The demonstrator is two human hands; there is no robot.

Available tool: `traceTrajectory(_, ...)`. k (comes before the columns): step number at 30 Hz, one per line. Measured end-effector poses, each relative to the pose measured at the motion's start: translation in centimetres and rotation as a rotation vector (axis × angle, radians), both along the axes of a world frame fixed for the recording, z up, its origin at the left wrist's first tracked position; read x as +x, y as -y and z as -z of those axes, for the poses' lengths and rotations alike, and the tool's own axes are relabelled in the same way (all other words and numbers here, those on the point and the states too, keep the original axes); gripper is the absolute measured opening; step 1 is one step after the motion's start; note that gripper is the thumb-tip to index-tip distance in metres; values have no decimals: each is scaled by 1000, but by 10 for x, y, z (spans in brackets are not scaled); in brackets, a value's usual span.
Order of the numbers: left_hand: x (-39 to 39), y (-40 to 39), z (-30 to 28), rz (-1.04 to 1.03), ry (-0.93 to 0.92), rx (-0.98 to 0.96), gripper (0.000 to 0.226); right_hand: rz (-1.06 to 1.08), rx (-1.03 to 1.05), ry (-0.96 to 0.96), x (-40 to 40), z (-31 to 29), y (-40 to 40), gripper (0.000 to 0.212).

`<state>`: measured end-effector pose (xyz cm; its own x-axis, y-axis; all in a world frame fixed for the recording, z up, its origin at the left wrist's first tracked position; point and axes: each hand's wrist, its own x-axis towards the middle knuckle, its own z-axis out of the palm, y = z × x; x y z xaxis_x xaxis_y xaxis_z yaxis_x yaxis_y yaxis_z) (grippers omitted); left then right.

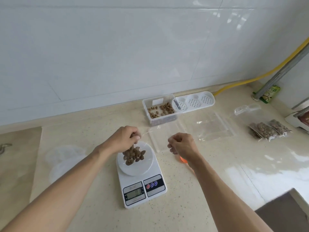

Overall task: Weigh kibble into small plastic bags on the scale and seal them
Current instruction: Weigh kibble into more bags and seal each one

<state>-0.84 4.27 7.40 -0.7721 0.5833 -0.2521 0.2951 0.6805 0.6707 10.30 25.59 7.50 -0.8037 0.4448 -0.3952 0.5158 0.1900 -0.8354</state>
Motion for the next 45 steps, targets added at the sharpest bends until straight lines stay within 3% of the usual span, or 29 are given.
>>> traceTrajectory(6,-4,4,31,-22,-29,-57,19,23,0,114,-5,33,5,15)
traceTrajectory(10,4,16,48,-43,-260,-127,38,-63,414,132,-1,38,4,43)
traceTrajectory(14,26,38,59,-42,-529,-237,42,-244,718,59,-3,32,14,46)
traceTrajectory(20,65,70,73,-30,-553,-423,63,-581,935,15,-4,30,47,54)
traceTrajectory(28,96,86,88,-73,-509,-442,72,-707,979,0,4,44,70,59)
traceTrajectory(45,85,65,90,-74,-502,-425,74,-641,888,20,-5,40,53,59)
